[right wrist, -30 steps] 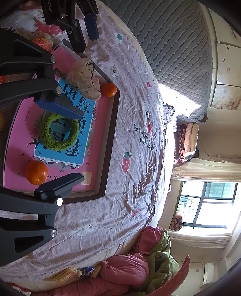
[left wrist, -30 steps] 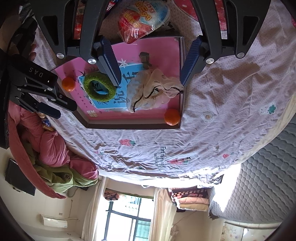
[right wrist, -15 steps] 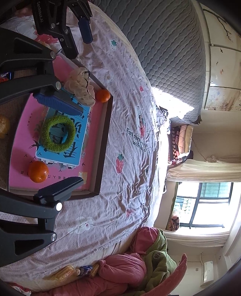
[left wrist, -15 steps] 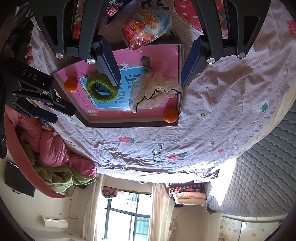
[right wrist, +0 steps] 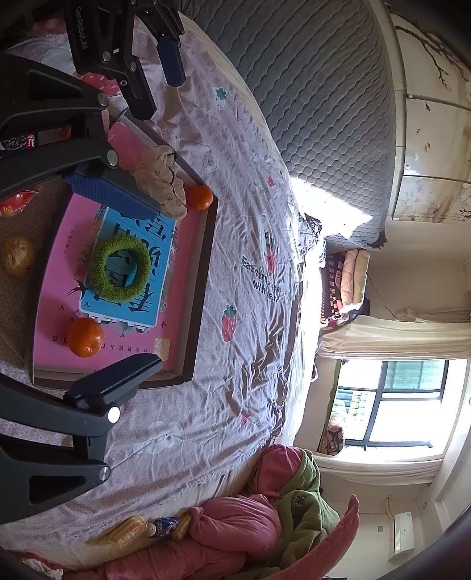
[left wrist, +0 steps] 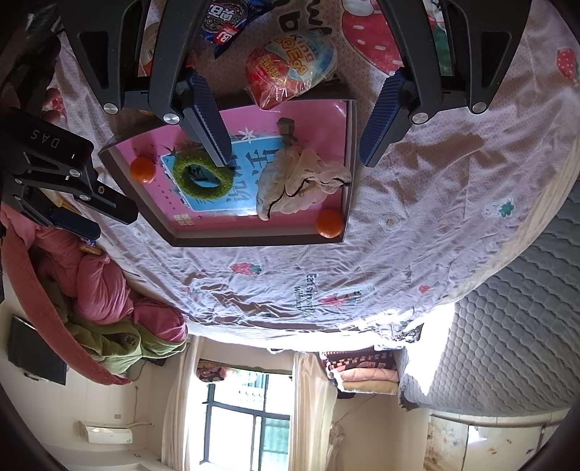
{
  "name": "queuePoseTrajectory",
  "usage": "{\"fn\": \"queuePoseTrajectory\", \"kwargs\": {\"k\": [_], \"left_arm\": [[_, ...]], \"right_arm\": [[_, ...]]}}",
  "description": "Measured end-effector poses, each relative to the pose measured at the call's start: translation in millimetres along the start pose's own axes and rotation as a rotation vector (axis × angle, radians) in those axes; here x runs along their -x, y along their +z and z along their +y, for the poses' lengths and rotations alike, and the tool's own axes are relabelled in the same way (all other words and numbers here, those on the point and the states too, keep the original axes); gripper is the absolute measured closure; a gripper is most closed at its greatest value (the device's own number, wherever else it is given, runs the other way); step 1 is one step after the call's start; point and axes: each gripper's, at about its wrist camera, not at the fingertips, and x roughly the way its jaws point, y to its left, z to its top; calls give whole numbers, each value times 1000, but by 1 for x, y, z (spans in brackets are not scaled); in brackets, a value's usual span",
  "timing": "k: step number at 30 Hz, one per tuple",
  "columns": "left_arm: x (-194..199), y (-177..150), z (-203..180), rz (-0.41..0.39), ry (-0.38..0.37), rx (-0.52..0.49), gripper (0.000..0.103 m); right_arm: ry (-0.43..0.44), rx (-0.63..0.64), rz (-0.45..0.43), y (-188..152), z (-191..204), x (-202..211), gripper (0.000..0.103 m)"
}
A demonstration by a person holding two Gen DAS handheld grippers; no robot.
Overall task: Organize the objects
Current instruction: 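Withdraw both open grippers from the tray back toward the snacks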
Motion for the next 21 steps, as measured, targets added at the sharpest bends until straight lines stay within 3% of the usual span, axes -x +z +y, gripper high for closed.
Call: {"fn": "queuePoseTrajectory", "kwargs": {"k": [21], "left_arm": [[45,-13,-4,-40,19,-2,27]], "right_arm": [[-1,-25,-103,-20,0,56,22]]}}
